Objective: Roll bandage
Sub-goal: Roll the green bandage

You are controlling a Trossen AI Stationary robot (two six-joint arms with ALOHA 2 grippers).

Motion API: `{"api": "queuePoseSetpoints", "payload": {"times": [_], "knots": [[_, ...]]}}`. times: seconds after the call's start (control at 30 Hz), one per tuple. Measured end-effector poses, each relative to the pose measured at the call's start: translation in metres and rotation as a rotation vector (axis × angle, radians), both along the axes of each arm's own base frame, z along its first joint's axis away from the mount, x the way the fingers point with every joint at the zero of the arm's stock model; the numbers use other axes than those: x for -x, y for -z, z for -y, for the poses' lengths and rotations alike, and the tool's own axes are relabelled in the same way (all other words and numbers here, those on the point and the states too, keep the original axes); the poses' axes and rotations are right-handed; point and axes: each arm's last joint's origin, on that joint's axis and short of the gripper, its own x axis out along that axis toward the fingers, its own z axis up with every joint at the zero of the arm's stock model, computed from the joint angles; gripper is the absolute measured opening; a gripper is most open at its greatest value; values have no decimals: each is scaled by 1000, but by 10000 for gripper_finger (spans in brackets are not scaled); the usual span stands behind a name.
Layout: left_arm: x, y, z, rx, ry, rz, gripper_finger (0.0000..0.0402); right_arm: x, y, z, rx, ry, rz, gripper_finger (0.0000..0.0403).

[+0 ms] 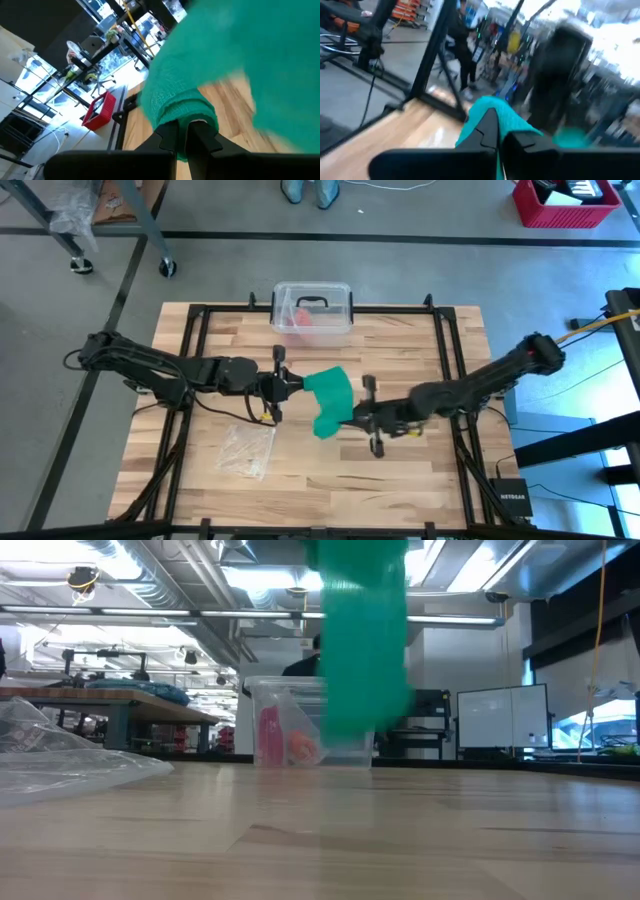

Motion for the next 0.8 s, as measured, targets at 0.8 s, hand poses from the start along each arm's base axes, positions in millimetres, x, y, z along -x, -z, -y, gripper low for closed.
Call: {"api": "queuePoseSetpoints", "payload": {"times": [0.8], "knots": [[-12, 17, 13, -18, 234, -71, 11, 10, -166, 169, -157, 855, 69, 30]]}}
